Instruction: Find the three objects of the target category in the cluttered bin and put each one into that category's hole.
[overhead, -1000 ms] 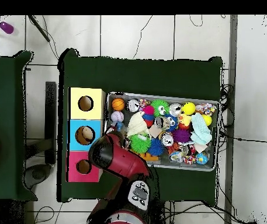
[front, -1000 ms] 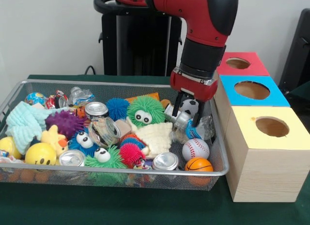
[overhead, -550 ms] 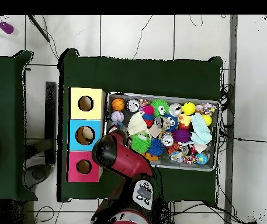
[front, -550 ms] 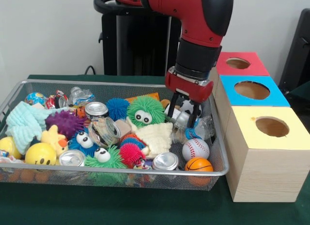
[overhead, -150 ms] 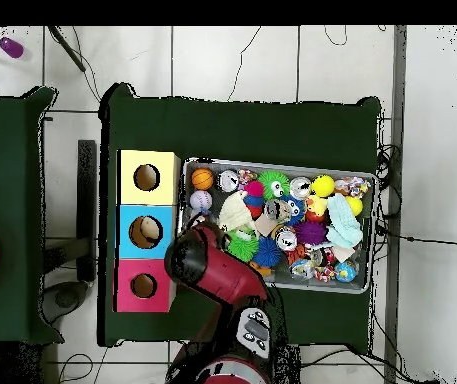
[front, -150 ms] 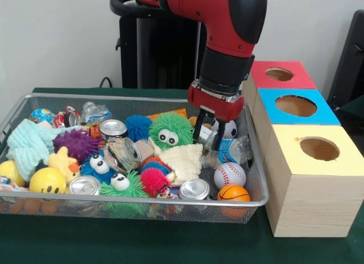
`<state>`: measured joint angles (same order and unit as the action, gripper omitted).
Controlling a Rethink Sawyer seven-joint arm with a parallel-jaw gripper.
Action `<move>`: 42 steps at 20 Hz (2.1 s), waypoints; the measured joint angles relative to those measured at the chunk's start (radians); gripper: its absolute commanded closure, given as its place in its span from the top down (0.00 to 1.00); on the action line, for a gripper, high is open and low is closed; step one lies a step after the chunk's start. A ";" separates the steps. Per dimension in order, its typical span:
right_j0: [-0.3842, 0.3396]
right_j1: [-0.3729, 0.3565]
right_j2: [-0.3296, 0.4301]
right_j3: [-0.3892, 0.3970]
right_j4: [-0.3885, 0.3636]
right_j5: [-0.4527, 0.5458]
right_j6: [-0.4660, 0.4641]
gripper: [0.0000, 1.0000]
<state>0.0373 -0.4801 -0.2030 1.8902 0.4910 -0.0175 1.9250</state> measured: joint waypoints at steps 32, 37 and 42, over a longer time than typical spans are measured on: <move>0.371 0.138 -0.373 0.001 0.474 -0.072 0.009 1.00; 0.451 0.209 -0.535 0.002 0.640 -0.037 0.056 1.00; 0.473 0.256 -0.649 0.004 0.678 0.062 0.132 1.00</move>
<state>0.5099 -0.2237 -0.8516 1.8944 1.1694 0.0447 2.0567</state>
